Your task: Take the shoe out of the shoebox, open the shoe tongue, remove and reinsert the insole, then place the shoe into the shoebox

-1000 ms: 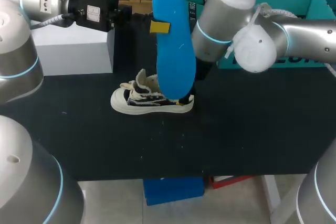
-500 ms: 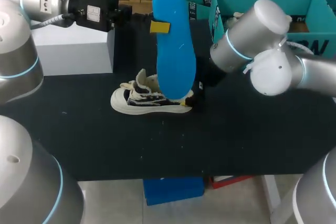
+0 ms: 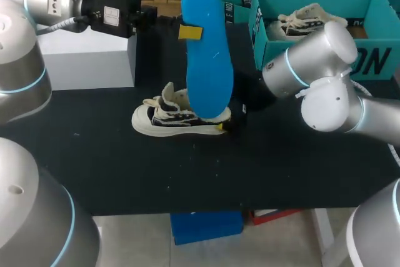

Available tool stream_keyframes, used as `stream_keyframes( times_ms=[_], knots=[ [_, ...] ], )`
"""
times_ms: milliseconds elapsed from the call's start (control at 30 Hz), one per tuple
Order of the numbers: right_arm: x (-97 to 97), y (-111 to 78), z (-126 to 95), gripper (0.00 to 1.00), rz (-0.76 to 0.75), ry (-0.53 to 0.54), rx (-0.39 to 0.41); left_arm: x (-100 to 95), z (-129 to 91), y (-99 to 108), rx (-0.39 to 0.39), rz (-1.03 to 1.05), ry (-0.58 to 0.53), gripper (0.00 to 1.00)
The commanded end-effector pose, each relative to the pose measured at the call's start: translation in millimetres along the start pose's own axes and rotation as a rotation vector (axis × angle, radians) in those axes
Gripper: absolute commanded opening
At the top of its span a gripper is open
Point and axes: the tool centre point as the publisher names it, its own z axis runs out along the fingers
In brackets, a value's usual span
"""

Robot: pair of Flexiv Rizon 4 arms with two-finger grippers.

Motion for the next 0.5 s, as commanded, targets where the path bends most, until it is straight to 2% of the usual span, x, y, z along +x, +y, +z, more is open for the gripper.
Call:
stream_keyframes(
  times_ms=[33, 500],
  knots=[
    [0.6, -4.9, 8.6, 1.00, 0.003, -0.002, -0.111, 0.4, 1.4, 1.4, 0.003, 0.002, -0.004, 0.00],
    [-0.9, -7.6, 17.5, 1.00, 0.010, 0.002, -0.165, 0.4, 1.4, 1.4, 0.003, 0.002, -0.004, 0.00]
  ],
)
